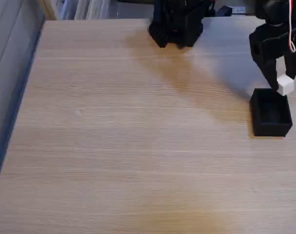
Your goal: Pick a white block and place it in the black box.
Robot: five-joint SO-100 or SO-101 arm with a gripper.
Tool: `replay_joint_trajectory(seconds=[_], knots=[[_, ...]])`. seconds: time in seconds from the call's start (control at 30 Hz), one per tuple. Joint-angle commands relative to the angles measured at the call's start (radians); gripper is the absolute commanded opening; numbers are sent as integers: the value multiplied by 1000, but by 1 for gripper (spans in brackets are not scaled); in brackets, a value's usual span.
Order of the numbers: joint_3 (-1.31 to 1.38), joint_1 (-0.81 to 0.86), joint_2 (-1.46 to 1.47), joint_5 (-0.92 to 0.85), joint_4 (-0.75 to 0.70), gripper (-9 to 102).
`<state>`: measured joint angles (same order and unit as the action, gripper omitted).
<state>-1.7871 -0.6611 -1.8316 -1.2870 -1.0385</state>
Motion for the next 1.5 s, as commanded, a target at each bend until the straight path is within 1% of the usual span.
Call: replay_joint_trajectory(seconds=[0.0, 0.03, 0.07, 0.1, 0.17, 0.2, 0.3, 0.37, 0.4, 0.47, 0.5, 0.73, 1.07, 1.23, 1.47], knots=[[58, 12, 15, 15, -6, 3], [61, 15, 20, 21, -6, 4], [63, 17, 23, 26, -11, 8], [64, 20, 25, 18, -18, 17], [64, 25, 28, 5, -31, 25], [66, 26, 31, 3, -34, 28], [64, 37, 31, -6, -35, 29], [63, 43, 31, -9, -35, 28], [63, 44, 31, -9, -35, 25], [63, 51, 26, 5, -32, 7], [63, 54, 21, 21, -31, 0], [-34, 86, -74, 5, -35, 0], [-336, 163, -353, -84, -18, 0], [-597, 270, -566, -196, 5, 0], [-983, 489, -867, -380, 37, 0]])
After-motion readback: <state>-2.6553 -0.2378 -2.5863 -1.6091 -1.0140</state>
